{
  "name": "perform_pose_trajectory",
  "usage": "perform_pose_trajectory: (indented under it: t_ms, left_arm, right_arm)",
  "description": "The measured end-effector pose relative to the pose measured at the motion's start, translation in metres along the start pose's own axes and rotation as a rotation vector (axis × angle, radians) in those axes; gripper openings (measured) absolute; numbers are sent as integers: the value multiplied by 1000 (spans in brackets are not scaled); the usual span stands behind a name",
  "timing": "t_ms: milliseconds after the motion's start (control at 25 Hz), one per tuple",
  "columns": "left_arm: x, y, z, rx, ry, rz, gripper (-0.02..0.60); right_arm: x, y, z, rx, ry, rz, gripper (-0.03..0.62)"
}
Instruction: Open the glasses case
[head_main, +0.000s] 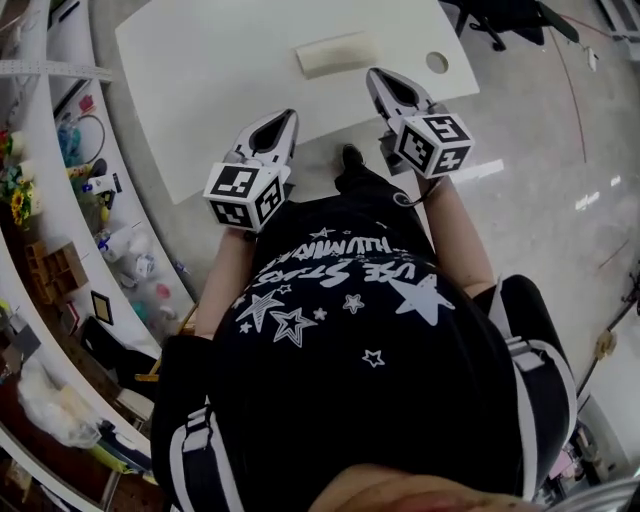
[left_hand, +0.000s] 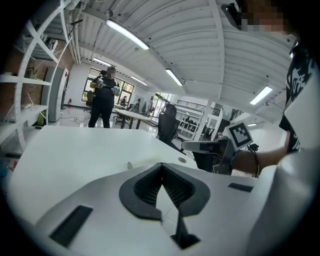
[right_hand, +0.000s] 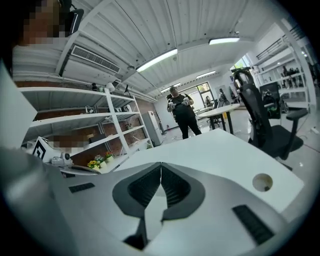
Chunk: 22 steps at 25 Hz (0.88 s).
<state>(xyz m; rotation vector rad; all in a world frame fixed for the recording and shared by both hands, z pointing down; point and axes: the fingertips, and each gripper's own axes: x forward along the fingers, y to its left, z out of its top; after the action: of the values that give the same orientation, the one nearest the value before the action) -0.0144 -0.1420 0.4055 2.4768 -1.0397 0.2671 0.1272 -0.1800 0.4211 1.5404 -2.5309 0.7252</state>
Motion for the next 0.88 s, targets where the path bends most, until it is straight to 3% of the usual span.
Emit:
perform_pose_trajectory:
  t_ms: [240, 520, 880]
  left_arm:
    - [48, 6, -6, 7, 15, 82, 12]
    - [96, 14, -17, 5, 55, 157, 12]
    - [135, 35, -43, -7, 146, 294, 12]
  right_arm:
    - [24, -38, 14, -80, 46, 59, 9]
    - [48, -76, 16, -96, 112, 127, 9]
    - [72, -95, -6, -215, 260, 234, 9]
